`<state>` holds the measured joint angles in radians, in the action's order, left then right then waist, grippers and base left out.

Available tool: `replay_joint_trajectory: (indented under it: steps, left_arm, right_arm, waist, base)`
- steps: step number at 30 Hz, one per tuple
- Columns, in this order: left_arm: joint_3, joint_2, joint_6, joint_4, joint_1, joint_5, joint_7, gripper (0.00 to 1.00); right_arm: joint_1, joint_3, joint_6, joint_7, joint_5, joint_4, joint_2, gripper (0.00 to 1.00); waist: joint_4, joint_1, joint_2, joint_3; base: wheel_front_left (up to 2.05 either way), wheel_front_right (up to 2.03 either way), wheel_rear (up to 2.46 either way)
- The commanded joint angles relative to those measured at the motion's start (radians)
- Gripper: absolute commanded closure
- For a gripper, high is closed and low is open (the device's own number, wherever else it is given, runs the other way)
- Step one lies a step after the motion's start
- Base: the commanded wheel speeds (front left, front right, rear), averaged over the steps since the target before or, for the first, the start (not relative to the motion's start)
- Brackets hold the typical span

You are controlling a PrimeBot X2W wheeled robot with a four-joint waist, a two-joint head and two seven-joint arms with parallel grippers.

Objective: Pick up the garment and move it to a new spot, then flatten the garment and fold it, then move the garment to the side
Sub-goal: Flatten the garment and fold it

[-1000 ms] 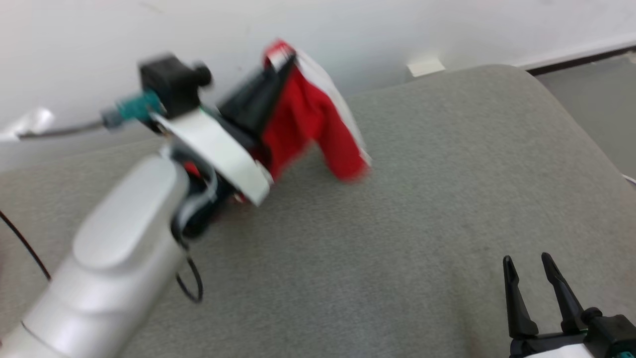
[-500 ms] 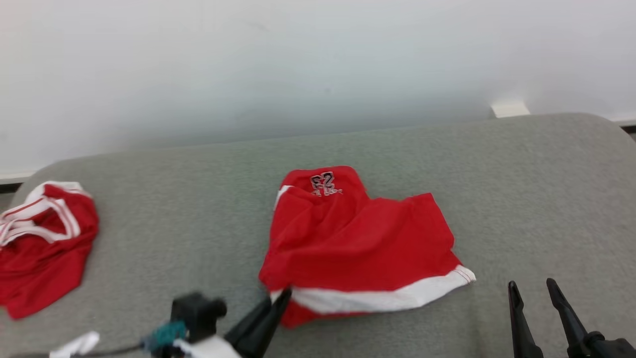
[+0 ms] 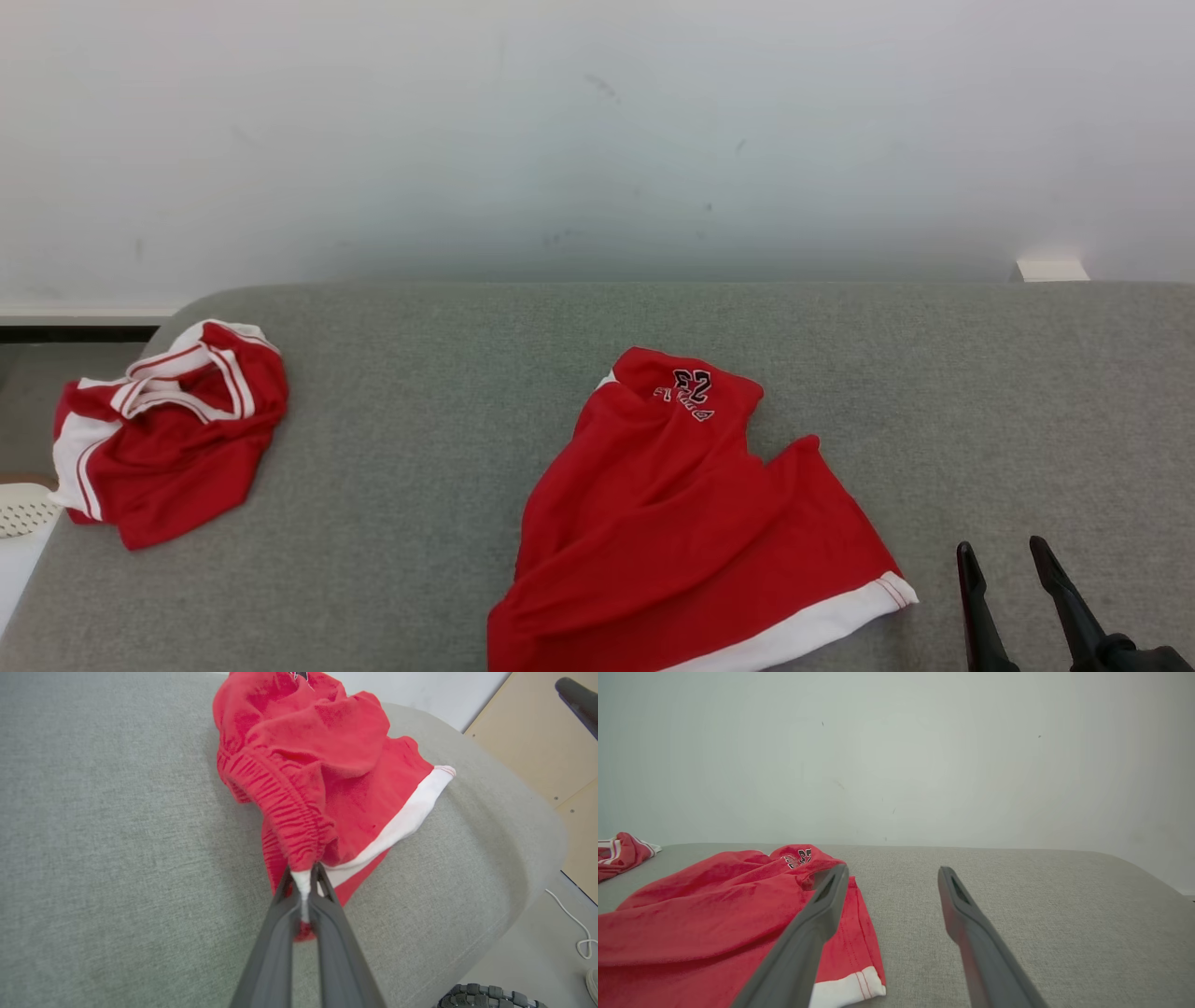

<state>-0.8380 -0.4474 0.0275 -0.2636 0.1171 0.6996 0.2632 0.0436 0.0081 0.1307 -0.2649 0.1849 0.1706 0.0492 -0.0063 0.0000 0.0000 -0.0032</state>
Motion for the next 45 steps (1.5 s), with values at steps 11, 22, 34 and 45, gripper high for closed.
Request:
replay_joint_trajectory:
  steps: [11, 22, 34, 45]
  left_arm:
    - [0.166, 0.092, 0.086, -0.159, -0.089, -0.122, 0.002, 0.0]
    - [0.511, 0.184, 0.059, 0.096, -0.207, -0.274, 0.002, 0.0]
    - [0.69, 0.345, 0.092, 0.188, -0.257, -0.455, 0.002, 0.0]
    - [0.706, 0.37, 0.103, 0.161, -0.268, -0.495, 0.002, 0.0]
  right_arm:
    - [0.024, -0.008, 0.0, 0.0, -0.01, -0.005, 0.003, 0.0]
    - [0.043, -0.049, 0.0, 0.0, -0.013, -0.043, 0.003, 0.0]
    - [0.083, -0.083, 0.0, 0.0, 0.011, -0.024, 0.003, 0.0]
    - [0.085, -0.073, 0.0, 0.0, 0.017, 0.014, 0.003, 0.0]
  waist:
    - [0.013, 0.0, 0.0, -0.027]
    - [0.023, 0.0, 0.0, -0.034]
    - [0.007, 0.0, 0.0, -0.061]
    - [-0.01, 0.0, 0.0, -0.069]
  base:
    - [0.0, 0.0, 0.0]
    - [0.0, 0.0, 0.0]
    - [0.0, 0.0, 0.0]
    - [0.0, 0.0, 0.0]
